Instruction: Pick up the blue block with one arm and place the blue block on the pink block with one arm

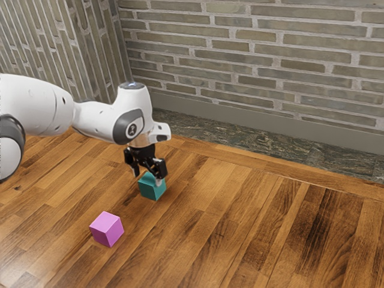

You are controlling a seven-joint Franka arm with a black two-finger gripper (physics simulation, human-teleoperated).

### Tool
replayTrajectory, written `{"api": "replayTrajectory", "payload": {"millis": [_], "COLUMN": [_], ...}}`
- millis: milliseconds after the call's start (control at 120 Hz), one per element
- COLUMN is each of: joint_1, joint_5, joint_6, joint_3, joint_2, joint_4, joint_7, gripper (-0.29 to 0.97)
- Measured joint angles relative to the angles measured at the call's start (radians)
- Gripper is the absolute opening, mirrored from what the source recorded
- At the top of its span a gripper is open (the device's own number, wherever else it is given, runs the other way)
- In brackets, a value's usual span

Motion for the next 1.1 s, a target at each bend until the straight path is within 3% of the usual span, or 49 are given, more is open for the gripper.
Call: {"api": "replayTrajectory", "payload": {"millis": [550, 1100], "joint_1": [0.003, 0.011], "joint_5": [-0.002, -0.005], "joint_6": [0.003, 0.01], "joint_3": [0.0, -0.001], "joint_2": [0.081, 0.083], "joint_4": [0.058, 0.062], "joint_7": [-0.001, -0.002], "gripper": [0.68, 0.45]}}
